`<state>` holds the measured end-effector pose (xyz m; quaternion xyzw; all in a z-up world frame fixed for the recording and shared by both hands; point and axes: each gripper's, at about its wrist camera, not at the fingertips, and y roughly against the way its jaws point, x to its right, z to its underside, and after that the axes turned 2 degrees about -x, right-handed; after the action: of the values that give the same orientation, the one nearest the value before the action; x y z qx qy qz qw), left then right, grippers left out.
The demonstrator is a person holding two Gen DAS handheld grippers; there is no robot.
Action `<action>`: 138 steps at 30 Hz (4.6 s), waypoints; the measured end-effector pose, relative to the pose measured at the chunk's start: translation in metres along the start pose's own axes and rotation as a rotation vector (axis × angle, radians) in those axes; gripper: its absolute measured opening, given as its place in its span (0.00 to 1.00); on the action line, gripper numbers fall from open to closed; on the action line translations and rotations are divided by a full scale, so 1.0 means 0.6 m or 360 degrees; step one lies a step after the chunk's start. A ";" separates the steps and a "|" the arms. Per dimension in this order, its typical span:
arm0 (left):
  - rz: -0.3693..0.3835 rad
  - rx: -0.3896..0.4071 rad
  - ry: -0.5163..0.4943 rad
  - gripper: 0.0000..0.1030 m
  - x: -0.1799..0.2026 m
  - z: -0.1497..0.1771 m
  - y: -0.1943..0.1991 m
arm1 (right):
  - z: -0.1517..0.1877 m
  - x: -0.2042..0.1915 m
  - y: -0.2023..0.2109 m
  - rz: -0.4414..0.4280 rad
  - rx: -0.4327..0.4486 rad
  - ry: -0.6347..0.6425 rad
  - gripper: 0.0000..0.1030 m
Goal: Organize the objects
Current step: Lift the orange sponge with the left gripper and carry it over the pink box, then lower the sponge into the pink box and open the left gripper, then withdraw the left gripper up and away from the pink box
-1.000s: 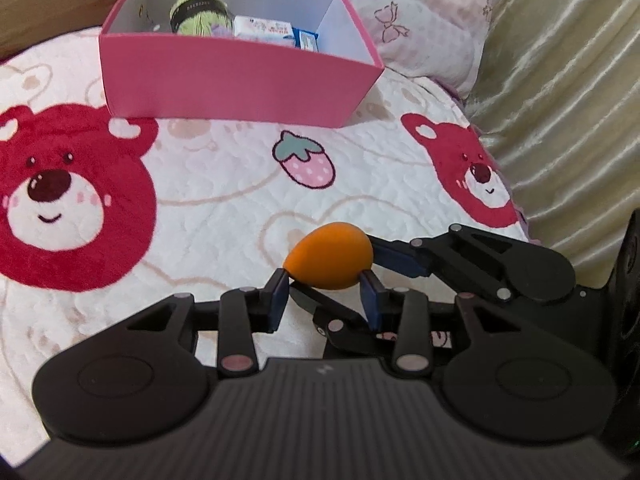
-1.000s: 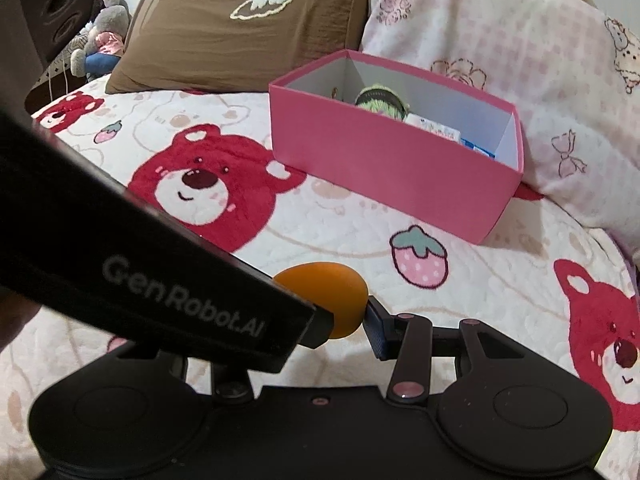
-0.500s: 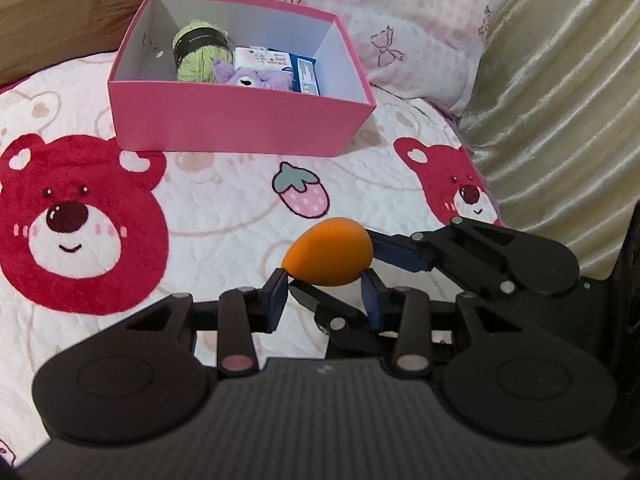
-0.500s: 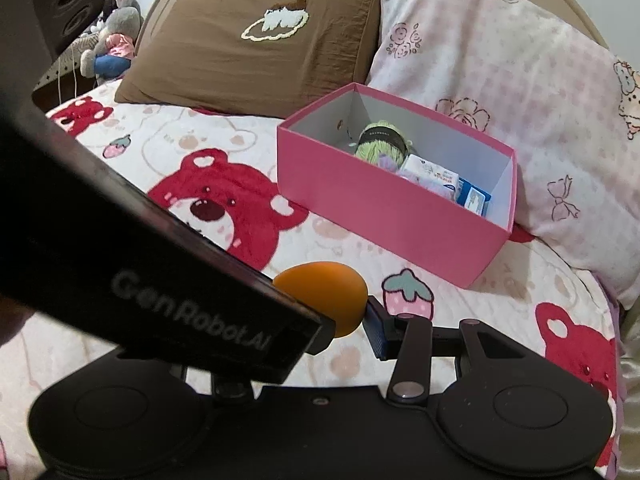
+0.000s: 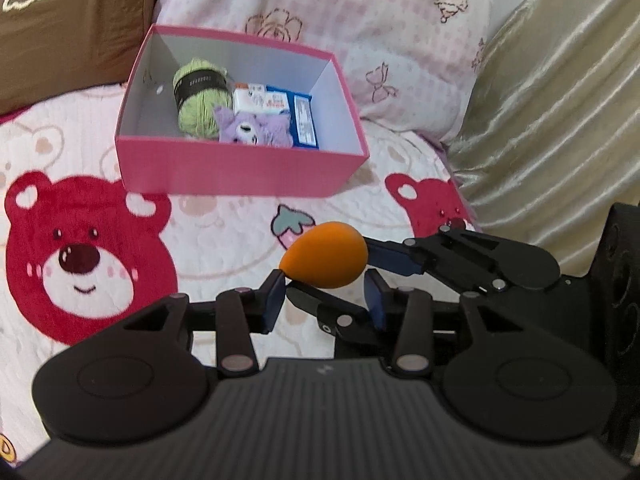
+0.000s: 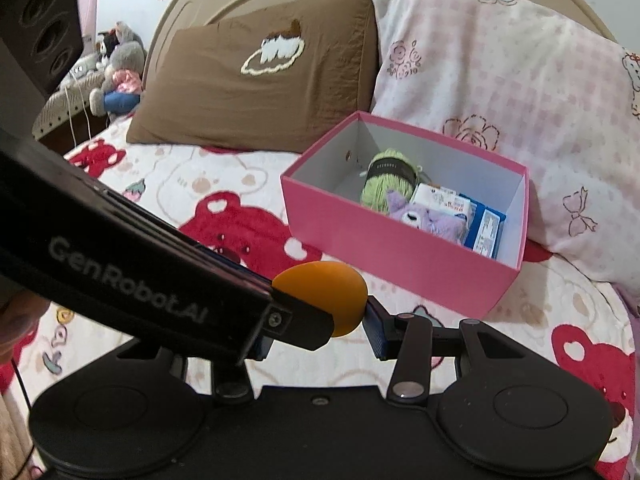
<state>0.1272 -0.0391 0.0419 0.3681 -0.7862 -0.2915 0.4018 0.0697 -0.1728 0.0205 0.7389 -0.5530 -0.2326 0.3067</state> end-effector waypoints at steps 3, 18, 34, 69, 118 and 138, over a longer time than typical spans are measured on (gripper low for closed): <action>-0.0012 0.0016 -0.0018 0.39 0.007 -0.017 0.003 | -0.012 0.008 0.003 -0.0006 0.0026 -0.0006 0.48; -0.0043 0.0112 -0.0030 0.39 0.026 -0.131 0.010 | -0.093 0.068 -0.005 -0.0004 0.0133 -0.0039 0.48; -0.0064 0.0190 0.0031 0.40 0.003 -0.228 -0.050 | -0.148 0.166 -0.077 -0.0155 0.0237 -0.0249 0.49; 0.0035 0.0154 0.0144 0.40 -0.124 -0.350 -0.264 | -0.209 0.301 -0.314 -0.0100 0.0092 -0.0348 0.49; -0.0402 0.0148 0.0061 0.44 -0.086 -0.204 -0.097 | -0.143 0.193 -0.095 0.0024 0.0042 -0.0167 0.59; -0.0477 0.0159 -0.0067 0.52 -0.005 -0.088 0.017 | -0.095 0.136 0.005 0.0096 0.0019 -0.0269 0.62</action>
<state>0.1695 -0.0393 0.0750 0.4946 -0.7443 -0.3163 0.3183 0.1295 -0.2409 0.0621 0.7014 -0.6004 -0.2815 0.2613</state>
